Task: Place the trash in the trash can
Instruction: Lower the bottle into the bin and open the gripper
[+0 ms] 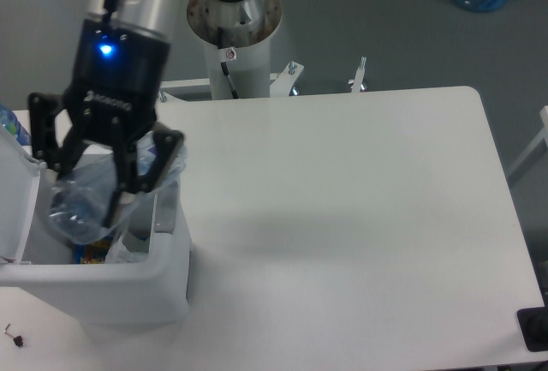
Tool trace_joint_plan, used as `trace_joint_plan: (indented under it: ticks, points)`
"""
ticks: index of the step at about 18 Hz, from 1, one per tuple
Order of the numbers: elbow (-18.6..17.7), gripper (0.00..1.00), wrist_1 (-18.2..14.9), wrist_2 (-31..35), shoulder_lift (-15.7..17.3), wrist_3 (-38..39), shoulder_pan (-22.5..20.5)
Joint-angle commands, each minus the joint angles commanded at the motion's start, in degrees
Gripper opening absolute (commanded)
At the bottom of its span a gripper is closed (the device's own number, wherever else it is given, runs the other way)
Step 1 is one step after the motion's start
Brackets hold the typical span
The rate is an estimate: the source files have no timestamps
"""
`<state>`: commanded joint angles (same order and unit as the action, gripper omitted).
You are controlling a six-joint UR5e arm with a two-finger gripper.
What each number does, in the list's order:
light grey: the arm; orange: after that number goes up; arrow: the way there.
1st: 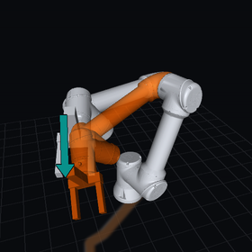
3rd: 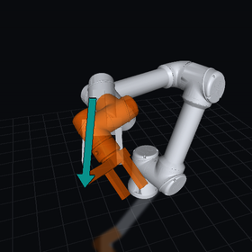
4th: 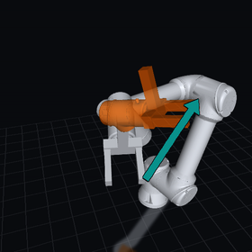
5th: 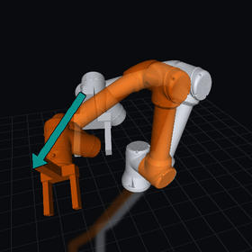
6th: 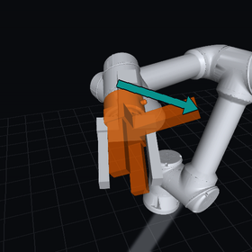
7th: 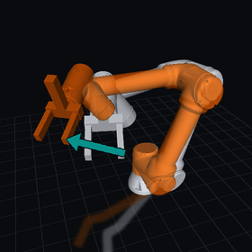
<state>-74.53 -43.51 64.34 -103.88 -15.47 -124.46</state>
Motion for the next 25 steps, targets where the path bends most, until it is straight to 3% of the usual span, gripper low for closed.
trace_joint_plan:
  ticks: [10, 25]
  points:
    - [1.58, 0.54, 0.09, -0.09, -2.46, 0.35, 0.88]
    - [0.70, 0.56, 0.00, 0.00, -4.75, 1.76, 3.96]
